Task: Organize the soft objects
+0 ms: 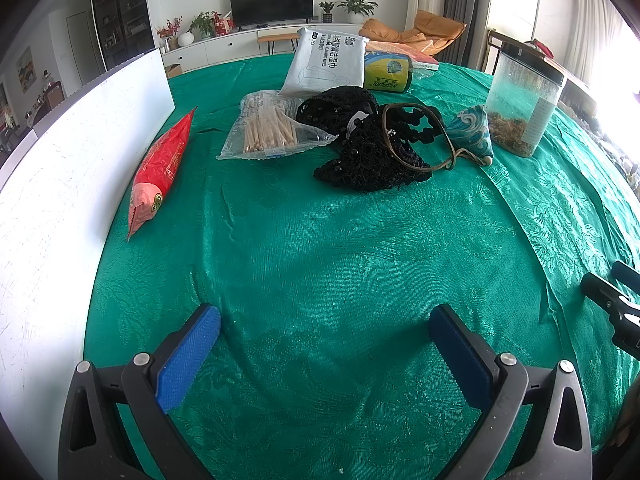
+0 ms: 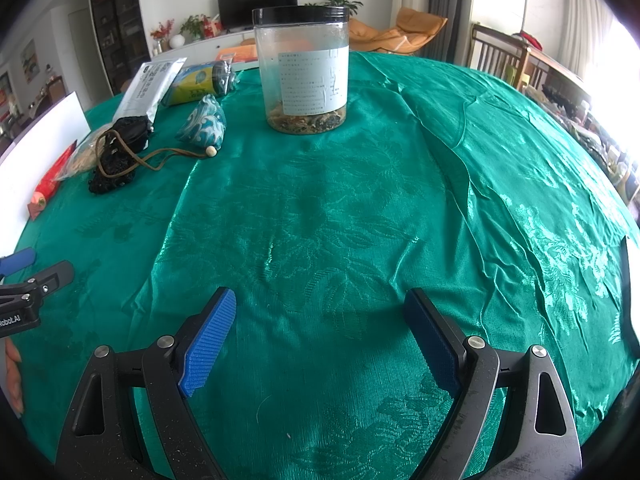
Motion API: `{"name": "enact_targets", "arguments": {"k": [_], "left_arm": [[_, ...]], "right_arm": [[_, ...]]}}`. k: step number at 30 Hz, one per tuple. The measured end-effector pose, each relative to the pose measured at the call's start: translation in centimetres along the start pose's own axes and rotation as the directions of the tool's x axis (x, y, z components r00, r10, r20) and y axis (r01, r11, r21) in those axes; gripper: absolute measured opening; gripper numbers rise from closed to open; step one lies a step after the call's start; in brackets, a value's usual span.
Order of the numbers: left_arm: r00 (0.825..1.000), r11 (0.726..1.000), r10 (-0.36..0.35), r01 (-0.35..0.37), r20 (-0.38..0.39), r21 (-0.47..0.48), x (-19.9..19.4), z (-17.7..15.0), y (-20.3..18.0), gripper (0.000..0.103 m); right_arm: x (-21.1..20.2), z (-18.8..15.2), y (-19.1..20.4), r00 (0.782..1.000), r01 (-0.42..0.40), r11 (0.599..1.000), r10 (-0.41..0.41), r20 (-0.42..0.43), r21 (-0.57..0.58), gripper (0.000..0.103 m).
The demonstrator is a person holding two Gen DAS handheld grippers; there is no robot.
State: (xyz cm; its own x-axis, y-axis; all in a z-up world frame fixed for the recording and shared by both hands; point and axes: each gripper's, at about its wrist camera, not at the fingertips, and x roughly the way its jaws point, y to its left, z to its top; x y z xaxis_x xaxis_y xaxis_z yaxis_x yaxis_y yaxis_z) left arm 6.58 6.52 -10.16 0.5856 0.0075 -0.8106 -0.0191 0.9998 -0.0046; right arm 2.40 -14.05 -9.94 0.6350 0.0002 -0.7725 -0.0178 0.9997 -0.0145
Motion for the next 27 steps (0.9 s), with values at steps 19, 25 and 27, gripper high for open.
{"name": "enact_targets", "arguments": {"k": [19,25,27], "left_arm": [[1.0,1.0,0.0,0.0,0.0,0.0,-0.01,-0.04,0.03,0.103],[1.0,1.0,0.0,0.0,-0.001,0.0,0.0,-0.03,0.0,0.103],[1.0,1.0,-0.006,0.006,-0.021,0.008,0.01,0.16,0.04,0.103]], "right_arm": [[0.03,-0.01,0.01,1.0,-0.001,1.0,0.001,0.001,0.0,0.089],[0.03,-0.02,0.0,1.0,-0.001,1.0,0.001,0.001,0.0,0.089],[0.04,-0.02,0.0,1.0,-0.001,1.0,0.001,0.002,0.0,0.089]]}}
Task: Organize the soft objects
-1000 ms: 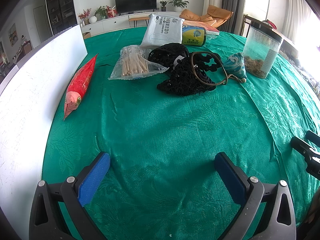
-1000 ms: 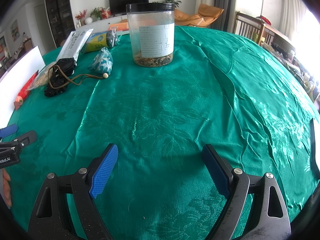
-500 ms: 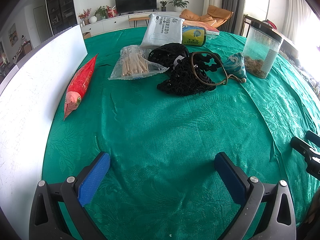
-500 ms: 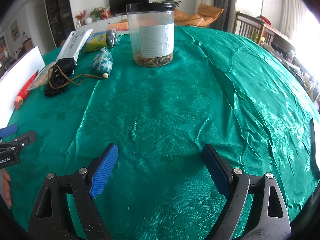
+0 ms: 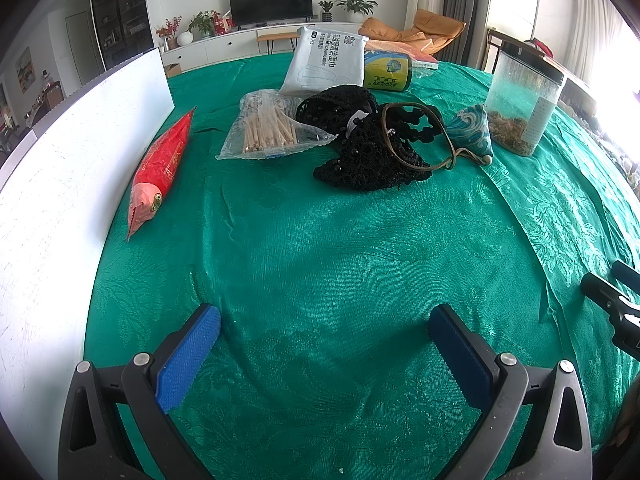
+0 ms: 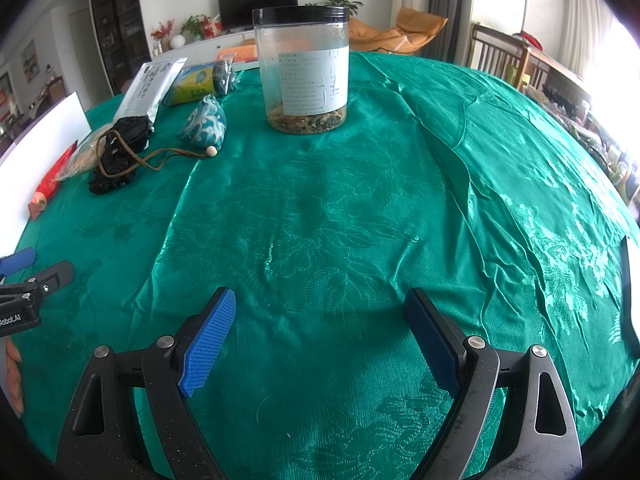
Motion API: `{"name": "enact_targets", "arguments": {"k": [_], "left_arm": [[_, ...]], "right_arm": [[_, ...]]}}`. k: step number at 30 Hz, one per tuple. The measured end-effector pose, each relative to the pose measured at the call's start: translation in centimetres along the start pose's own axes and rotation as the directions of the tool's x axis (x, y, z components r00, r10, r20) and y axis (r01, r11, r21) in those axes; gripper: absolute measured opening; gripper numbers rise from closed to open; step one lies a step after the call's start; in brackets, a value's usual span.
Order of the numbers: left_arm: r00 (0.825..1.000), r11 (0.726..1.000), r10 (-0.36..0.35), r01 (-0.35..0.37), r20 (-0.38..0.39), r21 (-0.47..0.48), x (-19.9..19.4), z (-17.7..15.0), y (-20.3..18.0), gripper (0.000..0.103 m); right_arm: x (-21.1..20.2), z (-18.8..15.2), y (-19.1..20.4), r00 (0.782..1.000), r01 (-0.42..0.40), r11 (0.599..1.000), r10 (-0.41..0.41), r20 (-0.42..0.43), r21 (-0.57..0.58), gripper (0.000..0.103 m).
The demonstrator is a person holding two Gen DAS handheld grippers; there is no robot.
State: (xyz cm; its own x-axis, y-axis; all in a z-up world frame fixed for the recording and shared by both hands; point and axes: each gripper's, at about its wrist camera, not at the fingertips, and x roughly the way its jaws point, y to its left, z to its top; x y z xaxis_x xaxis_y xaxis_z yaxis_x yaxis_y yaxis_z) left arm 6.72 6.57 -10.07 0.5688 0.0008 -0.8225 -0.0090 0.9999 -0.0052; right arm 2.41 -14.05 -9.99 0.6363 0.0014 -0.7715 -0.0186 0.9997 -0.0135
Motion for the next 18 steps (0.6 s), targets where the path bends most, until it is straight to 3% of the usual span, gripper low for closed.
{"name": "enact_targets", "arguments": {"k": [2,4,8,10,14,18], "left_arm": [[0.999,0.999,-0.038,0.037,-0.036,-0.022,-0.4,0.8,0.5,0.103],[0.994,0.989,-0.106,0.108,0.026,-0.105,-2.1,2.5,2.1,0.103],[0.974,0.939,-0.179,0.211,0.138,-0.271,-3.4,8.3,5.6,0.103],[0.979,0.924,-0.163,0.195,0.124,-0.328,-2.0,11.3,6.9,0.101],[0.996,0.942,-0.091,0.091,0.015,-0.324,3.0,15.5,8.0,0.071],[0.995,0.954,-0.054,0.026,-0.088,-0.299,7.2,16.5,7.6,0.067]], "right_arm": [[0.0,0.0,0.0,1.0,0.0,1.0,0.0,0.0,0.0,0.089],[0.0,0.0,0.0,1.0,0.0,1.0,0.0,0.0,0.0,0.089],[0.0,0.0,0.0,1.0,0.0,1.0,0.0,0.0,0.0,0.089],[0.0,0.0,0.0,1.0,0.0,1.0,0.0,0.0,0.0,0.089],[0.0,0.0,0.0,1.0,0.0,1.0,0.0,0.001,0.0,0.089],[0.0,0.0,0.0,1.0,0.0,1.0,0.0,0.001,0.0,0.089]]}}
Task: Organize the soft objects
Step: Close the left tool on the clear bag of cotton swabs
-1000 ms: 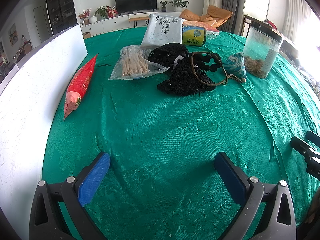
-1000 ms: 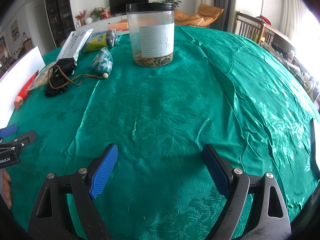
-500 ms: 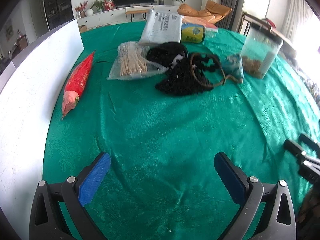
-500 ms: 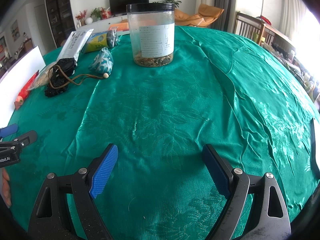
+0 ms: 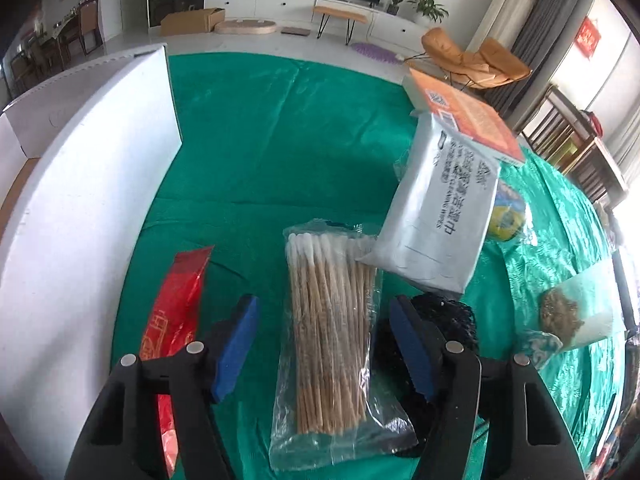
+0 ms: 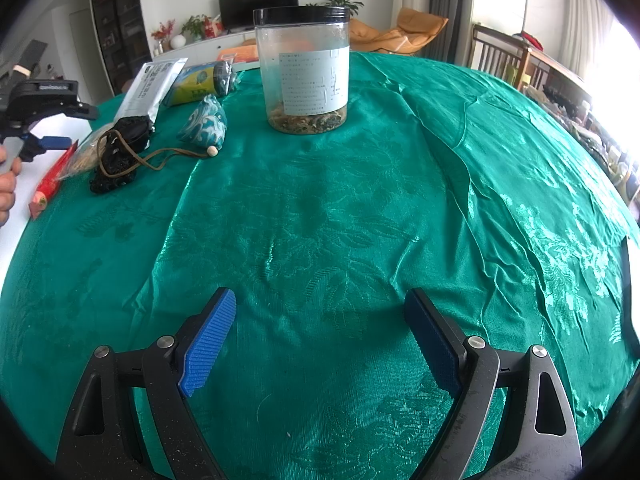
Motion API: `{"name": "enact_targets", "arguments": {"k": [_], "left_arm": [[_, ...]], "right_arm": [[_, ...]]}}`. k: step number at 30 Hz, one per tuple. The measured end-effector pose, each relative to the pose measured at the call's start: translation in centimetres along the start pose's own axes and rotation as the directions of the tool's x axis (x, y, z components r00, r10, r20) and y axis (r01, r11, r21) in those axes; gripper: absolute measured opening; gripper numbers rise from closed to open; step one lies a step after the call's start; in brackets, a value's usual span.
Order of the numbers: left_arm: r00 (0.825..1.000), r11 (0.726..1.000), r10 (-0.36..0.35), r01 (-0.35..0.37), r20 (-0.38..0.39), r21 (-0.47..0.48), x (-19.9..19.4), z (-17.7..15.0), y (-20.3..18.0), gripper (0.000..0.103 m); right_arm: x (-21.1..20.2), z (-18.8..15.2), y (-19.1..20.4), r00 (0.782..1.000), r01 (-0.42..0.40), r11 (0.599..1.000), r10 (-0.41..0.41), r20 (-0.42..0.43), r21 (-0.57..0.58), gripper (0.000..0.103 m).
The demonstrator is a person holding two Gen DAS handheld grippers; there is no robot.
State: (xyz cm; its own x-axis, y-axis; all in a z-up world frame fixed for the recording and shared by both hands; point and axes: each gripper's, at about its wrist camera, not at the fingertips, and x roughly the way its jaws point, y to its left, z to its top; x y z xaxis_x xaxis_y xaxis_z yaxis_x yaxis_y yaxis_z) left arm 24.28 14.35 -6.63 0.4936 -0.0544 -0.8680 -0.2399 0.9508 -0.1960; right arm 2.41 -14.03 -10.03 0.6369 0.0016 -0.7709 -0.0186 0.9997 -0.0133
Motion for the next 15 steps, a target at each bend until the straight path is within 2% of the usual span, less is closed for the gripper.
{"name": "enact_targets", "arguments": {"k": [1,2,4,7,10,11,13,15], "left_arm": [[1.0,1.0,-0.001,0.001,-0.009,0.005,0.6,0.0,-0.2,0.062],[1.0,1.0,-0.001,0.001,-0.015,0.014,0.9,-0.2,-0.4,0.036],[1.0,0.999,0.003,-0.003,0.014,0.038,0.3,-1.0,-0.8,0.029],[0.998,0.997,-0.065,0.064,0.018,0.051,-2.0,-4.2,-1.4,0.026],[0.985,0.983,-0.172,0.171,0.003,0.07,-5.3,-9.0,-1.6,0.026],[0.984,0.981,-0.18,0.179,0.004,0.08,-6.3,-10.5,-1.4,0.026],[0.988,0.984,-0.152,0.149,0.025,0.099,-7.9,-12.7,-0.7,0.026],[0.995,0.989,-0.079,0.071,0.059,0.131,-8.7,-13.9,-0.2,0.028]], "right_arm": [[0.0,0.0,0.0,1.0,0.0,1.0,0.0,0.0,0.0,0.089],[0.0,0.0,0.0,1.0,0.0,1.0,0.0,0.0,0.0,0.089],[0.0,0.0,0.0,1.0,0.0,1.0,0.0,0.0,0.0,0.089],[0.0,0.0,0.0,1.0,0.0,1.0,0.0,0.0,0.0,0.089],[0.0,0.0,0.0,1.0,0.0,1.0,0.0,0.0,-0.001,0.089],[0.0,0.0,0.0,1.0,-0.001,1.0,0.001,0.0,-0.001,0.089],[0.0,0.0,0.0,1.0,-0.001,1.0,0.001,0.0,-0.001,0.089],[0.0,0.0,0.0,1.0,-0.001,1.0,0.001,0.0,-0.001,0.089]]}}
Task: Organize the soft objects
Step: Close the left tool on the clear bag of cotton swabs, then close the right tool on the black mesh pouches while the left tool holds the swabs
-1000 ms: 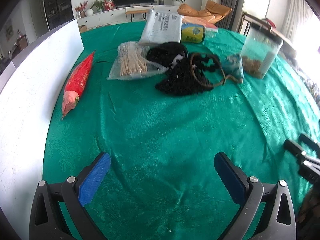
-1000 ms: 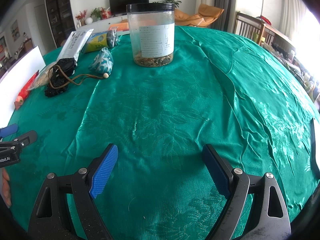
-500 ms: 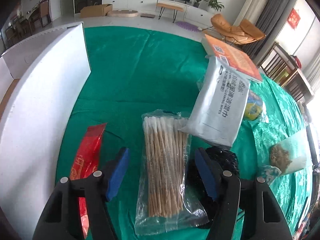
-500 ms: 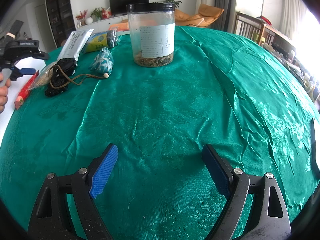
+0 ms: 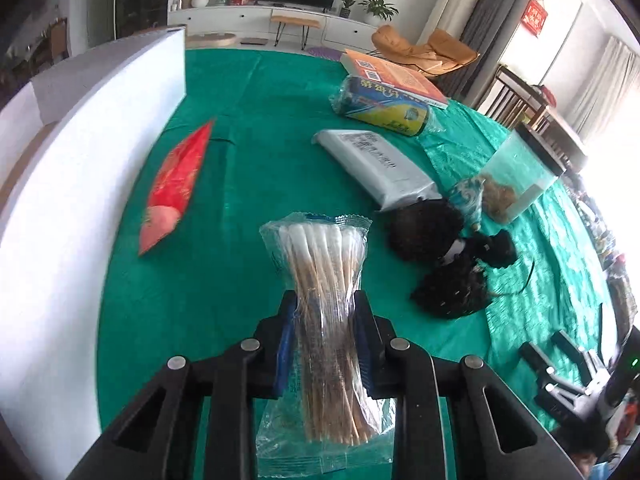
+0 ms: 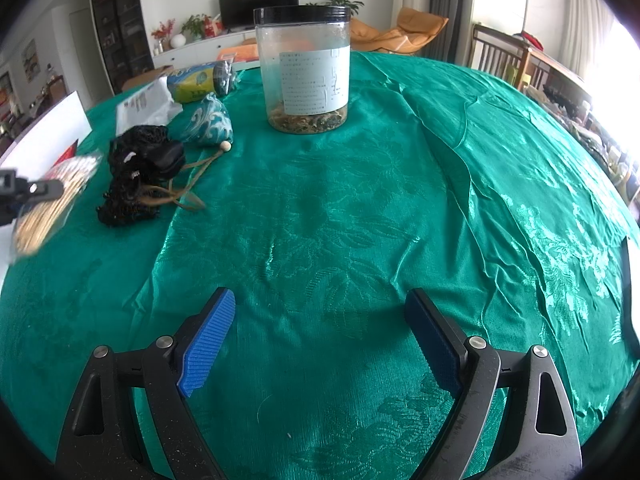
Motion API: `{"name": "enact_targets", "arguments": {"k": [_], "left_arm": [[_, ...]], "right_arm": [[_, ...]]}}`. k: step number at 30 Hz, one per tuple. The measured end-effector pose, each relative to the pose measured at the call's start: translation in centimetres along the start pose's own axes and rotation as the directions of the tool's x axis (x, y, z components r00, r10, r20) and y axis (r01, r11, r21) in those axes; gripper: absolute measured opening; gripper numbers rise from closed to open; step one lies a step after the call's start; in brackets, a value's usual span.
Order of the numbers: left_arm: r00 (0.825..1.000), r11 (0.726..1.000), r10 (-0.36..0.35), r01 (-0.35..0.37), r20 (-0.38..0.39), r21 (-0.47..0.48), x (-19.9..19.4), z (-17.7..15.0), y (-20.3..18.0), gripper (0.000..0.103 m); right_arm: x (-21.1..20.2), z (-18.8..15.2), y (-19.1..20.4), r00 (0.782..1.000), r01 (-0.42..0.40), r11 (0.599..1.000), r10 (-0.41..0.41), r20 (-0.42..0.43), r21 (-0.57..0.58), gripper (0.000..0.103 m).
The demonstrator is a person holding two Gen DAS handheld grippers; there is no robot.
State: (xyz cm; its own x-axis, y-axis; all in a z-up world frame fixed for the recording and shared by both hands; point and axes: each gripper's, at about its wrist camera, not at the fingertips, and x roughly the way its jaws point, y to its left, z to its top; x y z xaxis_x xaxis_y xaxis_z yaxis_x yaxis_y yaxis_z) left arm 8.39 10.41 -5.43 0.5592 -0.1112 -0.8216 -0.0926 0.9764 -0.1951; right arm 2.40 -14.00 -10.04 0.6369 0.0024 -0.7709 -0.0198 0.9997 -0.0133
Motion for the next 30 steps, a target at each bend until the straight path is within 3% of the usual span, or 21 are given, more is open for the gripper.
{"name": "enact_targets", "arguments": {"k": [1,2,4,7,10,13,18,20,22,24,27,30], "left_arm": [[0.999,0.999,0.033,-0.034,0.011,0.02,-0.1,-0.4,0.1,0.038],[0.999,0.998,0.051,-0.051,0.015,0.036,0.0,-0.6,0.2,0.06],[0.998,0.997,0.061,-0.062,0.01,0.048,0.5,-1.1,0.4,0.092],[0.998,0.997,0.041,-0.044,0.049,0.063,0.8,-1.7,0.3,0.093],[0.998,0.993,0.062,-0.064,0.024,0.097,2.3,-2.6,0.3,0.093],[0.993,0.983,0.107,-0.114,0.054,0.145,2.8,-3.4,-0.2,0.094],[0.993,0.978,0.109,-0.114,0.04,0.173,3.5,-3.4,-0.8,0.103],[0.993,0.978,0.107,-0.112,0.04,0.174,3.6,-3.3,-1.0,0.103],[0.994,0.978,0.106,-0.111,0.041,0.174,3.6,-3.3,-0.9,0.103],[0.994,0.979,0.106,-0.111,0.041,0.173,3.7,-3.3,-1.0,0.103],[0.994,0.979,0.105,-0.111,0.042,0.173,3.7,-3.3,-0.9,0.103],[0.994,0.979,0.105,-0.111,0.042,0.173,3.7,-3.3,-0.9,0.103]], "right_arm": [[0.0,0.0,0.0,1.0,0.0,1.0,0.0,0.0,0.0,0.089],[0.0,0.0,0.0,1.0,0.0,1.0,0.0,0.0,0.0,0.089],[0.0,0.0,0.0,1.0,0.0,1.0,0.0,0.0,0.0,0.089],[0.0,0.0,0.0,1.0,-0.001,1.0,0.001,0.001,0.0,0.089],[0.0,0.0,0.1,1.0,-0.004,1.0,0.004,0.001,-0.001,0.089],[0.0,0.0,0.3,1.0,-0.008,1.0,0.008,0.002,-0.002,0.089],[0.0,0.3,0.1,0.999,-0.042,0.999,0.042,-0.016,-0.021,0.091],[-0.1,1.3,-0.5,0.997,-0.068,0.997,0.069,-0.026,0.022,0.089],[-1.3,2.9,-0.8,0.993,-0.114,0.99,0.111,0.037,0.087,0.089],[-2.5,5.1,0.3,0.98,-0.185,0.98,0.178,0.089,0.072,0.089],[-1.4,8.3,4.6,0.962,-0.271,0.961,0.272,-0.001,-0.06,0.09],[2.0,9.8,9.2,0.966,-0.252,0.952,0.237,-0.104,-0.171,0.09]]}}
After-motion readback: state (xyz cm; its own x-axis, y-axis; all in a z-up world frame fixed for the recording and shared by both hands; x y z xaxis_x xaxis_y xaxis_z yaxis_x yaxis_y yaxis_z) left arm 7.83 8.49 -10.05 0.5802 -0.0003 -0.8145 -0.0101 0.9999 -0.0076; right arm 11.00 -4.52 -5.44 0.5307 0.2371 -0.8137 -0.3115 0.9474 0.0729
